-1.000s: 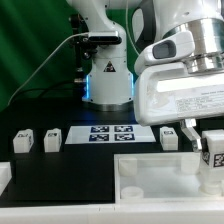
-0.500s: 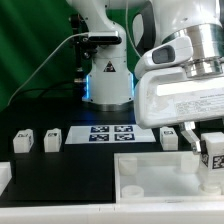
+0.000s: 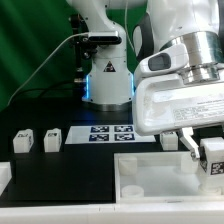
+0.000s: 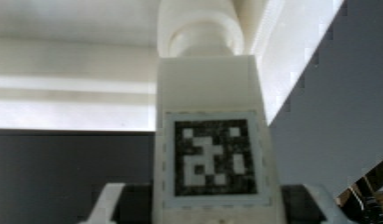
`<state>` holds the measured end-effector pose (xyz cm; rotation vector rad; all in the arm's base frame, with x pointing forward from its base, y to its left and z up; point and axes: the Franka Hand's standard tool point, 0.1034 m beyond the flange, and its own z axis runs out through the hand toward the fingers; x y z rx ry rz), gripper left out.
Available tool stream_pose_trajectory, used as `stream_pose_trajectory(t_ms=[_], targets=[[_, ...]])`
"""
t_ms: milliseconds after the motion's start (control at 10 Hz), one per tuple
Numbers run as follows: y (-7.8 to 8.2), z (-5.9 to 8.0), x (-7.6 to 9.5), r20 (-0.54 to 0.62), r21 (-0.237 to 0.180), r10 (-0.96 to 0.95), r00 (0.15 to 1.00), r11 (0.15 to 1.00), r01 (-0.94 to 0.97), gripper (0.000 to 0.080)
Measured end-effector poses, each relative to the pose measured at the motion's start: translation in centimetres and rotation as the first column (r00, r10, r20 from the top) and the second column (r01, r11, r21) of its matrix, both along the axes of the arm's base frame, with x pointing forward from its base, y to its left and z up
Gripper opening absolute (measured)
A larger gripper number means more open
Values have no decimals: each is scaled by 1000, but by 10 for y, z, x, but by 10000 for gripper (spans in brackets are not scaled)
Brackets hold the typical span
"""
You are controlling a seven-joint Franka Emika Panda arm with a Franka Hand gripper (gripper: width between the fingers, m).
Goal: Assemble one leg
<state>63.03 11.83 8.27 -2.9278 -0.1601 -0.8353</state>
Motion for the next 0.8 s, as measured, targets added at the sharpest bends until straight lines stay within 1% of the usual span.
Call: stream_pose_trajectory(t_ms=[300,500,800], targets=[[0,-2,-4,26,4,-4,1000,1000,4,293],[0,-3,-3,77,26,-58,995,998,56,293],[-1,-3,-5,68,43,-161,985,986,158,293]])
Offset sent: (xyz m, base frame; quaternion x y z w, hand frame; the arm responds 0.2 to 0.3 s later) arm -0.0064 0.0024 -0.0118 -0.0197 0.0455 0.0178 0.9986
